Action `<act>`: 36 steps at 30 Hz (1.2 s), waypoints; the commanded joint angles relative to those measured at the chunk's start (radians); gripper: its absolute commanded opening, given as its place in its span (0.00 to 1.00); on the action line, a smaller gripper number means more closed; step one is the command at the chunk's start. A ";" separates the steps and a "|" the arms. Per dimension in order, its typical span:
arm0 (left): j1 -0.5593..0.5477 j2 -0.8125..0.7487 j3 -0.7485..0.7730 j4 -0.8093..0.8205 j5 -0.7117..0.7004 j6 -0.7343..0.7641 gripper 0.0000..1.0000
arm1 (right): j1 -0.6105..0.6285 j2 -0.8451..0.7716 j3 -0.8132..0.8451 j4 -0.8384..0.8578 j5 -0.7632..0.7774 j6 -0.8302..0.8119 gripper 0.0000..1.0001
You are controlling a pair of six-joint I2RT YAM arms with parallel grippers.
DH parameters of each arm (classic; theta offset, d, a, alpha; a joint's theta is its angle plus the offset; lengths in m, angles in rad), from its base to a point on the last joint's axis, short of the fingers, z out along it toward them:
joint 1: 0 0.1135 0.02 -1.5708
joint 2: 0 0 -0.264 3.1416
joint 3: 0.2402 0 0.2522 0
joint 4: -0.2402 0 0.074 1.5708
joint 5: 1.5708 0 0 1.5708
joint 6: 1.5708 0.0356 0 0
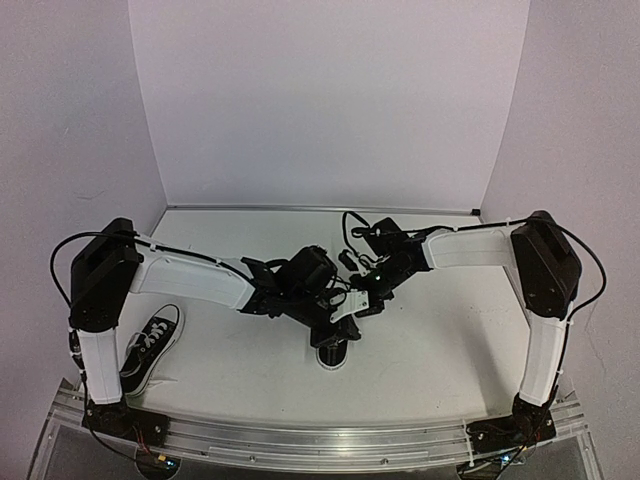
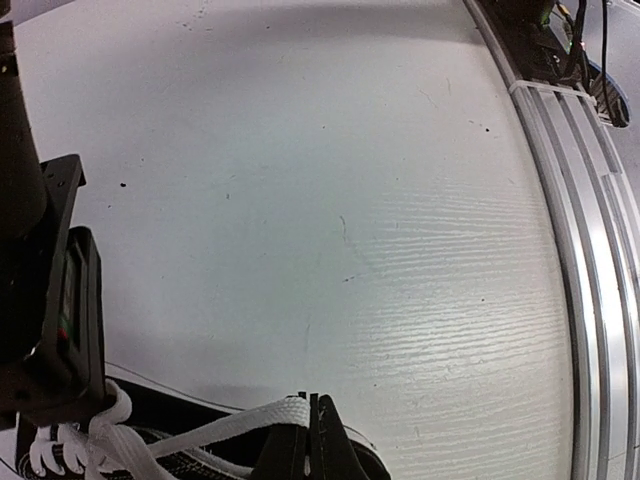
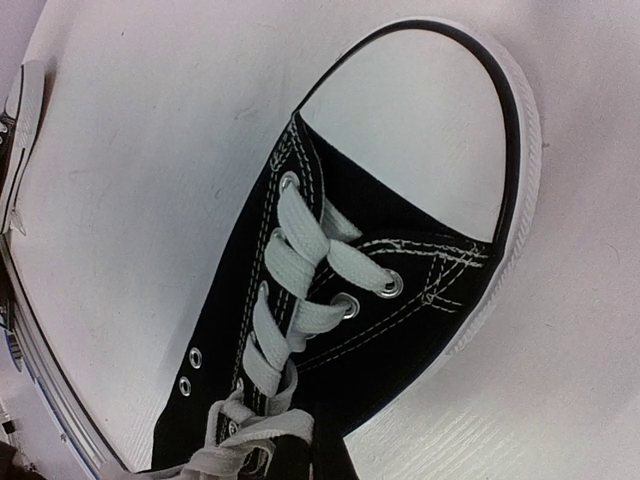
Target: Tie the shoes
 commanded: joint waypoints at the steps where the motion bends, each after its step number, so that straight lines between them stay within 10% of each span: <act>1: -0.025 0.049 0.077 0.017 -0.008 0.000 0.00 | 0.006 -0.012 -0.007 0.024 -0.012 0.005 0.00; 13: -0.044 -0.069 0.005 0.097 -0.108 -0.082 0.48 | 0.006 -0.011 -0.008 0.030 -0.020 0.006 0.00; 25: 0.106 -0.429 -0.341 0.303 -0.131 -0.290 0.49 | 0.006 -0.030 -0.015 0.030 -0.015 0.008 0.00; 36: 0.225 -0.279 -0.374 0.364 0.033 -0.411 0.49 | 0.006 -0.057 -0.032 0.036 -0.008 0.018 0.00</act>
